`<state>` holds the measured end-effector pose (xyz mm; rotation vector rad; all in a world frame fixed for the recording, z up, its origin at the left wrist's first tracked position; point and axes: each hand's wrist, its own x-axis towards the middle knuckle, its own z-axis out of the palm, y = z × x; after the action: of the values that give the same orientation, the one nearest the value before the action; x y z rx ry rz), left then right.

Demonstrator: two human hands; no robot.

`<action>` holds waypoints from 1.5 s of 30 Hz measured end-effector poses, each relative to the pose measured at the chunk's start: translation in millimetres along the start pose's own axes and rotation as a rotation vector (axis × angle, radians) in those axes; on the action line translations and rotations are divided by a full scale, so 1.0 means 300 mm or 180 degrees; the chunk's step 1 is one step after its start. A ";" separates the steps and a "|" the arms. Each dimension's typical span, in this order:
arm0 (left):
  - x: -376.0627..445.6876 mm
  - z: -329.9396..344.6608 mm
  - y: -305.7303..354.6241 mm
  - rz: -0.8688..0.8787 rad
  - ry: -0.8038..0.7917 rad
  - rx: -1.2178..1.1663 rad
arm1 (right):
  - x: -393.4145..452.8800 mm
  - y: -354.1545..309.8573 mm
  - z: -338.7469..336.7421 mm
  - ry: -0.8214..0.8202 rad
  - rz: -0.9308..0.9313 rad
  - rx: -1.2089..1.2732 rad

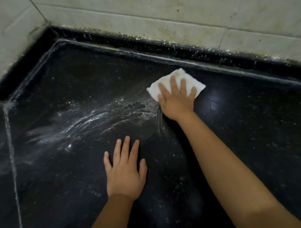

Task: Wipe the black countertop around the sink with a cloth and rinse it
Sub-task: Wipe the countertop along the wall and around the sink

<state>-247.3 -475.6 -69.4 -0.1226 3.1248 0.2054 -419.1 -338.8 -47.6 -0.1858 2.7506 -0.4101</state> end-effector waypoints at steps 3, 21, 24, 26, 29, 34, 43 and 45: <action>-0.002 -0.005 0.005 -0.0074 -0.0103 -0.0068 | -0.170 0.058 0.056 -0.0196 -0.0447 -0.0292; -0.002 -0.037 0.016 -0.0298 -0.0565 -0.0290 | -0.137 -0.013 0.077 -0.0144 -0.0445 -0.0516; -0.003 -0.047 0.022 -0.0312 -0.0698 -0.0181 | -0.324 0.025 0.159 0.0126 -0.0820 -0.0685; -0.005 -0.052 0.022 -0.0321 -0.0824 -0.0091 | -0.483 0.089 0.211 0.0278 -0.0863 -0.0603; -0.002 -0.055 0.023 -0.0332 -0.0941 -0.0018 | -0.706 0.238 0.250 -0.0003 -0.0800 -0.0587; -0.007 -0.055 0.018 -0.0255 -0.0973 0.0040 | -0.743 0.369 0.167 0.0235 0.0199 -0.0790; -0.008 -0.097 -0.038 0.0068 -0.1071 -0.0789 | -0.449 -0.024 0.159 0.0013 0.0365 -0.0442; -0.010 -0.132 -0.099 0.0092 -0.0810 -0.1189 | -0.448 -0.091 0.177 -0.0003 0.0193 -0.0482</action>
<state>-242.2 -509.9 -34.1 -0.0474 2.8018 0.7403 -272.9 -354.5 -43.4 -0.1400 2.7790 -0.1855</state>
